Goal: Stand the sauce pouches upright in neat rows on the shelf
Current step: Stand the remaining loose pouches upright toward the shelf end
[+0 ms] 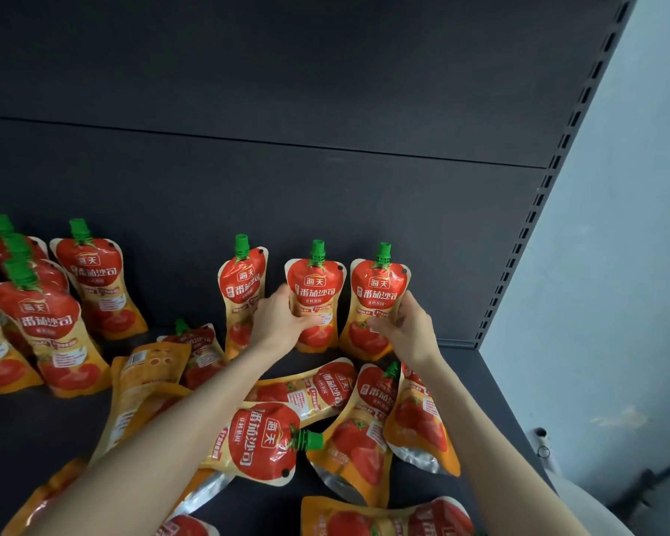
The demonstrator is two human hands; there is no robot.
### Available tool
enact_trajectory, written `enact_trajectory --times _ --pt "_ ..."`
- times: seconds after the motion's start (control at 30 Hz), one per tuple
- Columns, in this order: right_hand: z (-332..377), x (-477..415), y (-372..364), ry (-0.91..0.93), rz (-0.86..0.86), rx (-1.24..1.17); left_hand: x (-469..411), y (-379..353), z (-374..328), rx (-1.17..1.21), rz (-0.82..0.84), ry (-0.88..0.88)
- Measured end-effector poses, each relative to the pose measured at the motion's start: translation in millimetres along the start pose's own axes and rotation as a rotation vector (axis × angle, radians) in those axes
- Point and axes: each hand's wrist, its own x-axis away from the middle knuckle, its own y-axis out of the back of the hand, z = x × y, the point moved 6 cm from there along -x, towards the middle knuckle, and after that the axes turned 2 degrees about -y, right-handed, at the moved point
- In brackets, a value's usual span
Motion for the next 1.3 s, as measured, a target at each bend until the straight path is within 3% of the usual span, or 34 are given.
enact_trajectory --times 0.6,0.83,1.0,1.3 --pt "-4 2 2 -0.122 0.053 0.089 7 -1 -6 -0.1 0.106 -0.007" --pt "-1 20 18 -0.036 -0.129 0.106 19 5 -1 -0.101 0.111 0.03" --pt "14 44 25 0.051 -0.206 0.099 43 30 -5 -0.146 0.044 -0.037" --pt "66 57 -47 0.148 0.03 0.074 67 116 25 -0.101 -0.146 -0.069"
